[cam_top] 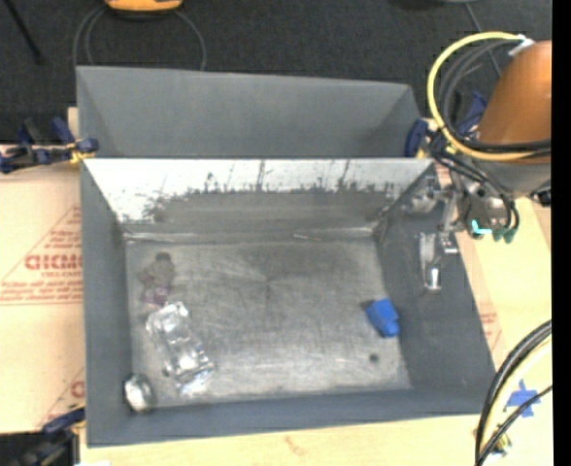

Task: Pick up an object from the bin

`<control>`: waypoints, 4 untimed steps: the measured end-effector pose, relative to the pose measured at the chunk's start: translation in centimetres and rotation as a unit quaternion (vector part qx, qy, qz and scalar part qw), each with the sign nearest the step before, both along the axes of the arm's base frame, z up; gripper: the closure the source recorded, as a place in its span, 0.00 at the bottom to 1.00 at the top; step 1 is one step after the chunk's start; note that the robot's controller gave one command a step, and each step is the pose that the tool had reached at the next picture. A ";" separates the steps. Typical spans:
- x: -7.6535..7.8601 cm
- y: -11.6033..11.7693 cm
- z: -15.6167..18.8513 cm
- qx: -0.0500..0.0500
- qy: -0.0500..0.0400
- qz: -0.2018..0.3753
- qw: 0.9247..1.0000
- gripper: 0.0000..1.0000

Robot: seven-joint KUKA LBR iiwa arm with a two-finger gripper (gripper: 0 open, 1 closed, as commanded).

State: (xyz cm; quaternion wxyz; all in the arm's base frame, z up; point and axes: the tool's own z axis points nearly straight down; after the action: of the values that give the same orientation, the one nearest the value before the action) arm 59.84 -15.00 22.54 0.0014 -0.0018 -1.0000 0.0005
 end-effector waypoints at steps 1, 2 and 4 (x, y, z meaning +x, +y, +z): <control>-2.6 0.5 -15.5 -0.001 -0.007 0.024 1.000 0.00; -6.5 2.4 -10.8 0.000 -0.003 0.106 0.994 0.00; -5.6 2.4 -14.6 0.006 -0.004 0.482 0.876 0.00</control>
Offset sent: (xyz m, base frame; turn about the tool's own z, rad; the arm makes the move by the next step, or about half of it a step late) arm -0.0280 0.0061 -0.1554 -0.0506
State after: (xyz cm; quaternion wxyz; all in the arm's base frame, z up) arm 54.27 -12.63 7.92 -0.0032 0.4803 -0.8771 -0.0054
